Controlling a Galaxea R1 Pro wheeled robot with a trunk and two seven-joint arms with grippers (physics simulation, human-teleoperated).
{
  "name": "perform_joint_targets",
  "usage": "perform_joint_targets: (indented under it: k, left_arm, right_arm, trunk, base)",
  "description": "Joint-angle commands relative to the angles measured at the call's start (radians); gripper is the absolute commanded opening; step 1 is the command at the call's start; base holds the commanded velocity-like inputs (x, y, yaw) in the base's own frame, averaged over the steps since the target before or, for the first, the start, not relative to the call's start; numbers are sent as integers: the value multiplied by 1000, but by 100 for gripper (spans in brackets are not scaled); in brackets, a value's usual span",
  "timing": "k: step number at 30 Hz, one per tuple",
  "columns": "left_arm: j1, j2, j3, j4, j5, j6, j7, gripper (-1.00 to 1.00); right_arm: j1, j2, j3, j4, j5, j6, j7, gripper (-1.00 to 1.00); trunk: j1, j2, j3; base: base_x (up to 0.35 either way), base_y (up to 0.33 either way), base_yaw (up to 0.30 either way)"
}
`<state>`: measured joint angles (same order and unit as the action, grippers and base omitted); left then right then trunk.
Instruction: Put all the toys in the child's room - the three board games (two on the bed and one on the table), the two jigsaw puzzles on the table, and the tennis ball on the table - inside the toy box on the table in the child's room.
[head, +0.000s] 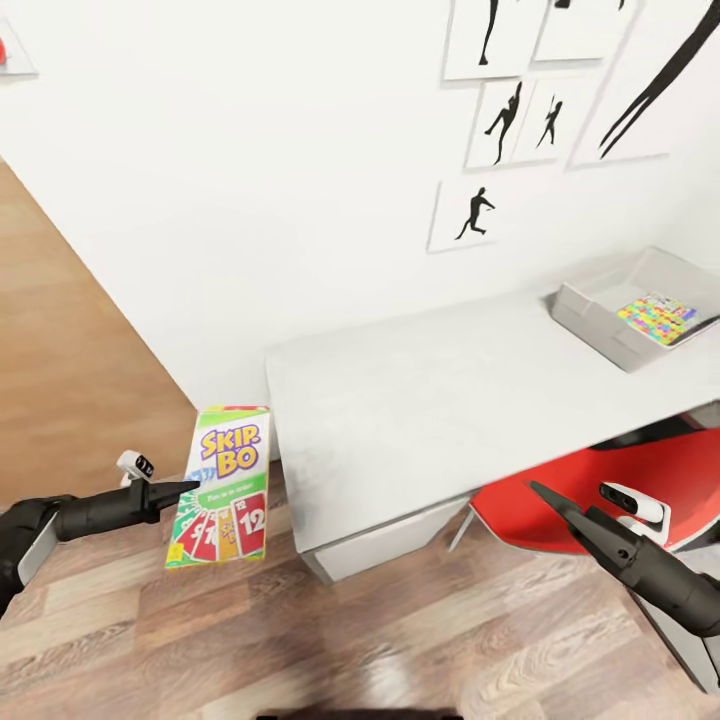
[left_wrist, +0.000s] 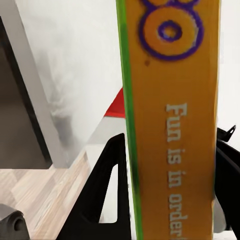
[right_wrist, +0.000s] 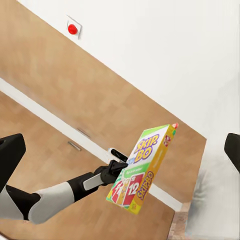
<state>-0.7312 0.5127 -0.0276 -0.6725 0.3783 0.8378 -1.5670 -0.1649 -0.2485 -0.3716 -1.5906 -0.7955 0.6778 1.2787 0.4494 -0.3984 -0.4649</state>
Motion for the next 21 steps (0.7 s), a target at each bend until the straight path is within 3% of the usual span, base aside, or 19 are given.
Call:
perform_joint_targets:
  k: [1,7,21]
  left_arm:
    - [0,4,-3,-1,3,11,-4,-100]
    - [5,17,-3,-16,4,11,-4,-100]
    - [11,18,-4,-33,4,11,-4,-100]
  right_arm:
    - [-1,0,0,0,-4,8,1,100]
    - [-1,-1,-1,0,-4,8,1,100]
    - [0,-1,-1,0,-4,8,1,100]
  trunk:
    - [1,-2,0]
    - [1,-2,8]
    - [1,-2,26]
  base:
    - [0,0,-214]
    - [0,0,-214]
    - [0,0,-214]
